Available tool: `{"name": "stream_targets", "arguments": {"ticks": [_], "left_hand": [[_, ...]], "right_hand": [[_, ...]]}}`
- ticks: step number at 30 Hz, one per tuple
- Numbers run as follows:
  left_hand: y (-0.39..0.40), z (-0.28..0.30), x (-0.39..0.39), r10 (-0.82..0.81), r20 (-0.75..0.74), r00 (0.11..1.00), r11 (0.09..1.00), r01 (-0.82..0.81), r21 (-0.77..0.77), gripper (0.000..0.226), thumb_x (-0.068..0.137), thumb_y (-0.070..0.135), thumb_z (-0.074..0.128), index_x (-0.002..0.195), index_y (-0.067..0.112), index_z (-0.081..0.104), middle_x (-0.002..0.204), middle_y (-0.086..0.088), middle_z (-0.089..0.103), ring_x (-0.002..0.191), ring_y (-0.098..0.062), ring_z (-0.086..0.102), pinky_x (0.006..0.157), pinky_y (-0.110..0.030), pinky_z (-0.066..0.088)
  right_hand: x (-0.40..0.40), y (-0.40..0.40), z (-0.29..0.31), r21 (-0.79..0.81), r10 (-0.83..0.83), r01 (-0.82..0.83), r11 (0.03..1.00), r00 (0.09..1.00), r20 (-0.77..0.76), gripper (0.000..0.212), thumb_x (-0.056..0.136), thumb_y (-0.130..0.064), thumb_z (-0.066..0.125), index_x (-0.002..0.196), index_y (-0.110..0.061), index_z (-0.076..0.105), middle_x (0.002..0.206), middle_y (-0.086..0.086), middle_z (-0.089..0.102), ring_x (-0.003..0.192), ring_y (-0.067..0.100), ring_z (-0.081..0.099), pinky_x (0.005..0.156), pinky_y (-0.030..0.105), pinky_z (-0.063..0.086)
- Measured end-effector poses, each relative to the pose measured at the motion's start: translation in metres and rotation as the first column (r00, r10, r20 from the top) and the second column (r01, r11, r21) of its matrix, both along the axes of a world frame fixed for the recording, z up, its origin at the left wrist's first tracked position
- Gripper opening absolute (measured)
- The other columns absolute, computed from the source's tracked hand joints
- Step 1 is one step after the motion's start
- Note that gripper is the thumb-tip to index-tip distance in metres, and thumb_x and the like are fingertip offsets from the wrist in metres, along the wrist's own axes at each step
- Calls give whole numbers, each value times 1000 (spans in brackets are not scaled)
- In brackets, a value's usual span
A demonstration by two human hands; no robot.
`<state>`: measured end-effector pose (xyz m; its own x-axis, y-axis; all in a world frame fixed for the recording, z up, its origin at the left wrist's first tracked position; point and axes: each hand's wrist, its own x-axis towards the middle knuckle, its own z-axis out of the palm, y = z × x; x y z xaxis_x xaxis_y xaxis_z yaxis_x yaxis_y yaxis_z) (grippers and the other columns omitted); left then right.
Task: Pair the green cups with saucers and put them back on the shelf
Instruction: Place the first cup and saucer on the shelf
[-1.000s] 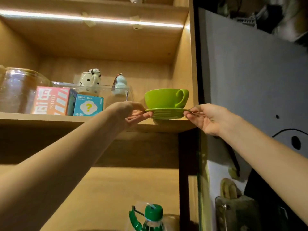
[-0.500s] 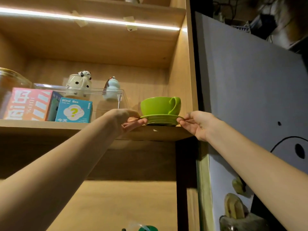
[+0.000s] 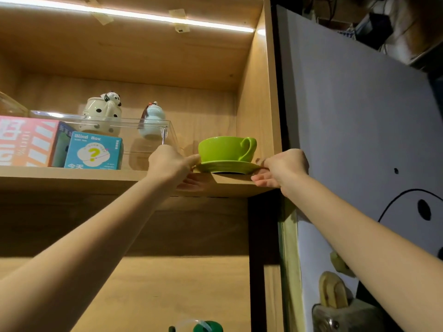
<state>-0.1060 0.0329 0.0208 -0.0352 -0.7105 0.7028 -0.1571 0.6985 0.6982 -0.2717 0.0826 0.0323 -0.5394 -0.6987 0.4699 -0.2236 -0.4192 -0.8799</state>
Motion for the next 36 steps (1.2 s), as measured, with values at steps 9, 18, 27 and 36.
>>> {"name": "stream_targets", "arguments": {"ticks": [9, 18, 27, 36], "left_hand": [[-20, -61, 2, 721, 228, 655, 518, -290, -805, 75, 77, 47, 27, 145, 15, 21, 151, -3, 23, 143, -19, 14, 117, -34, -3], [-32, -67, -11, 707, 257, 659, 532, -255, -807, 77, 78, 50, 26, 145, 19, 3, 151, 3, 7, 142, -14, 3, 113, -31, -16], [-30, -62, -12, 801, 245, 547, 454, -287, -843, 76, 77, 48, 36, 142, 10, 29, 146, -7, 37, 137, -22, 23, 112, -40, -2], [-16, -56, -7, 761, 452, 465, 597, -228, -770, 87, 71, 59, 15, 140, 17, -18, 153, -1, -14, 138, -13, -16, 113, -39, -14]], "right_hand": [[-13, 8, -71, -321, -286, 45, 946, 581, -762, 49, 98, -21, 35, 146, -25, 23, 145, -16, 31, 134, -2, 20, 113, 21, 15], [-18, -2, -68, -329, -412, 290, 899, 300, -861, 58, 97, -40, 19, 149, -21, 3, 159, -8, 1, 124, -9, -22, 107, 28, -23], [-25, -18, -61, -413, -499, 391, 823, 149, -854, 67, 86, -42, 12, 148, -16, 15, 158, -2, 19, 146, 8, 3, 112, 38, -19], [-13, -5, -66, -380, -436, 502, 777, -6, -900, 65, 95, -33, 31, 148, -8, 1, 159, 8, 6, 147, 19, -1, 116, 46, -10]]}}
